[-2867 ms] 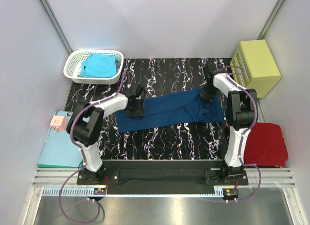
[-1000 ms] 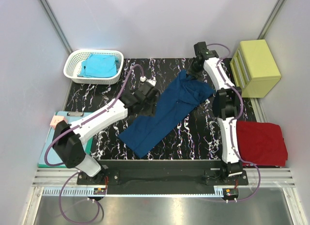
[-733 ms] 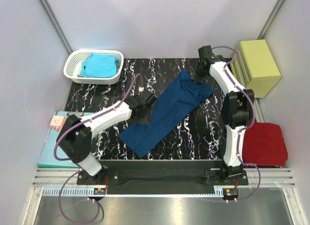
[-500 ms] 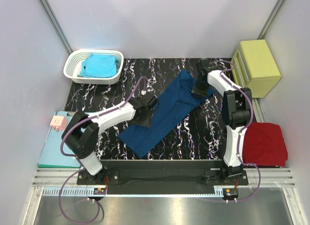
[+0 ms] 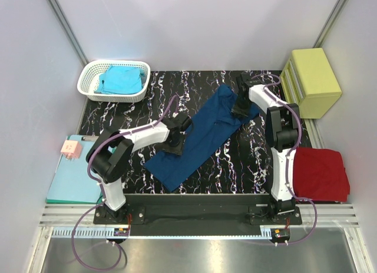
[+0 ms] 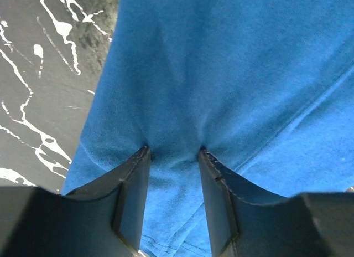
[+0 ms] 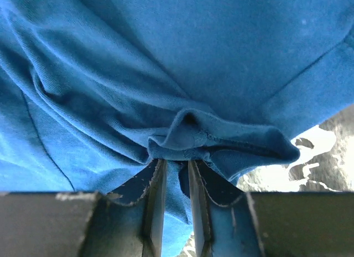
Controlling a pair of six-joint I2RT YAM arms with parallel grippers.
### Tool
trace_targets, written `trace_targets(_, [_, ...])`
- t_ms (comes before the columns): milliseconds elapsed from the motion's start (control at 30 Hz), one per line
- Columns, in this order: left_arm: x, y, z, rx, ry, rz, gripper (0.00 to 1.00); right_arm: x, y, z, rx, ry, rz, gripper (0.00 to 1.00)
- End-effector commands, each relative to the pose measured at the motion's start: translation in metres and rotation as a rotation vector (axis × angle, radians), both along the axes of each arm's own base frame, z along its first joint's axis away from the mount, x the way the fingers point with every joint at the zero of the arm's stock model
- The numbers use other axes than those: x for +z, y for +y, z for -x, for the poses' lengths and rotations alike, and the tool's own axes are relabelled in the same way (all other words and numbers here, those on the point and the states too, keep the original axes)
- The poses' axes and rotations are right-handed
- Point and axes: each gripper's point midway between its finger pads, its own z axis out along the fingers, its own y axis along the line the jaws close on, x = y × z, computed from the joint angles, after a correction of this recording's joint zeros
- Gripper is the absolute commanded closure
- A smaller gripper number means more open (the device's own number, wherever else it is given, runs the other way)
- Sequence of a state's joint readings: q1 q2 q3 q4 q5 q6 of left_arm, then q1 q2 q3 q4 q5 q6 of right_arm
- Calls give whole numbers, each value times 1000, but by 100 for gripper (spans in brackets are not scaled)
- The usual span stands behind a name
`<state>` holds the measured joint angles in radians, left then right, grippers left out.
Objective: Fold and stack the t-shirts
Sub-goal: Rotate the tshirt 90 degrees
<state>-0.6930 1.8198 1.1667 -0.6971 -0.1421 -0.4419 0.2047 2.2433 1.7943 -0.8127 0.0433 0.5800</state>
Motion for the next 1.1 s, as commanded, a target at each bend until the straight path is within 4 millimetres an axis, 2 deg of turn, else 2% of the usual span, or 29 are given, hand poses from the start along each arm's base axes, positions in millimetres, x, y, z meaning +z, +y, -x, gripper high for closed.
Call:
trace_targets(0, [-31, -2, 21, -5, 94, 5, 56, -5, 1, -10, 15, 0, 36, 71])
trace_targets(133, [-29, -14, 38, -48, 111, 17, 57, -4, 3, -20, 13, -1, 32, 71])
trace_targets(167, [-29, -17, 42, -61, 112, 18, 58, -10, 4, -20, 15, 18, 35, 71])
trace_targets(267, [-29, -32, 60, -111, 131, 22, 58, 3, 10, -41, 13, -21, 18, 71])
trace_targets(400, [-29, -57, 84, -177, 155, 36, 59, 8, 18, -60, 19, -29, 2, 71])
trace_targets(467, [-31, -65, 90, -189, 165, 40, 59, 9, 25, -71, 32, -32, -19, 70])
trace_targets(633, [-28, -91, 92, -227, 176, 73, 59, 8, 48, -85, 80, -55, -98, 69])
trace_targets(767, [-25, -112, 86, -244, 174, 98, 59, 2, 67, -85, 112, -57, -147, 67])
trace_targets(900, [-33, -125, 84, -241, 203, 106, 59, -5, 91, -79, 166, -38, -221, 64])
trace_targets(1000, [-33, -136, 84, -246, 212, 123, 60, -7, 95, -76, 187, -30, -232, 64])
trace_targets(1067, [-29, -138, 79, -249, 190, 117, 60, 2, 90, -76, 186, -44, -198, 66])
